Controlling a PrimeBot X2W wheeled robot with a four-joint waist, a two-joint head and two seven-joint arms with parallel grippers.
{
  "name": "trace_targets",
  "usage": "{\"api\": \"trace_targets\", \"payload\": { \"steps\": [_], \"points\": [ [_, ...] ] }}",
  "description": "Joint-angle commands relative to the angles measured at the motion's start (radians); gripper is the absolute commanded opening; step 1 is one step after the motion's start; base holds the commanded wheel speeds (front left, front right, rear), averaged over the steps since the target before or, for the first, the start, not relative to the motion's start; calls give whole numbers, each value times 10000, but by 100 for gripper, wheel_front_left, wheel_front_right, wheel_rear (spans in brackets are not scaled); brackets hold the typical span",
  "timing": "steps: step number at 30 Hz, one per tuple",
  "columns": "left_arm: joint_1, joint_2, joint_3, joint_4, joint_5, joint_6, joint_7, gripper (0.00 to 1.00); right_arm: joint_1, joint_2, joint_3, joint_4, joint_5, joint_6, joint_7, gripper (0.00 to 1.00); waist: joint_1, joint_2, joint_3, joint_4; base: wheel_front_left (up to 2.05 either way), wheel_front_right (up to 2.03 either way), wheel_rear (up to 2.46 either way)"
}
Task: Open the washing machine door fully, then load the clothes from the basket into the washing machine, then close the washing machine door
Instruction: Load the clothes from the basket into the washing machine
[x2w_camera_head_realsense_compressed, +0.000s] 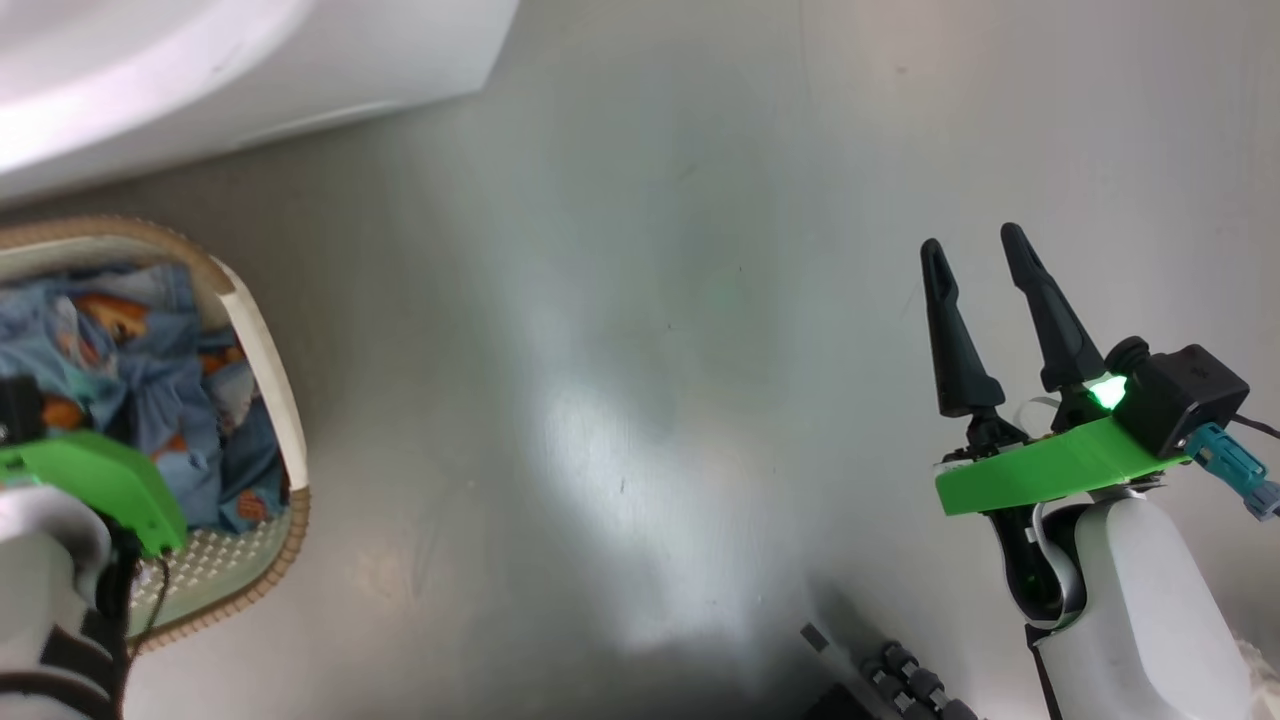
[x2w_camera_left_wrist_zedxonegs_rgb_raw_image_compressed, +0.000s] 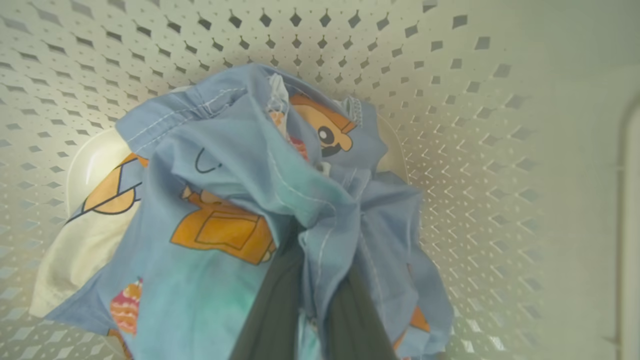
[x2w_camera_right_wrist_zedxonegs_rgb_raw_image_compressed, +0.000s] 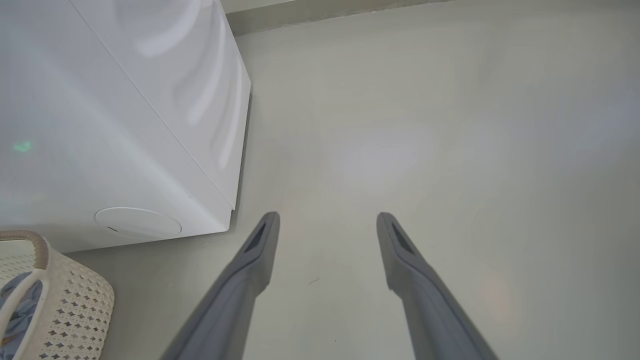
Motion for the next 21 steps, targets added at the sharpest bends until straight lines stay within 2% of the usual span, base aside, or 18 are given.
{"api": "trace_targets", "payload": {
  "steps": [1, 5, 21],
  "points": [
    [792, 279, 214, -96, -199, -92, -167, 0, 360, -1, 128, -123, 88, 27, -48, 100, 0, 0, -627, 133, 0, 0, 0],
    [1163, 86, 335, -454, -371, -158, -211, 0, 439, -1, 68, -100, 23, 27, -48, 100, 0, 0, -985, 251, 0, 0, 0],
    [4051, -1157, 1362, -4658, -453, -398, -220, 0, 953, -1, -202, 8, -511, 27, -48, 100, 0, 0, -3091, 1015, 0, 0, 0]
  ]
}}
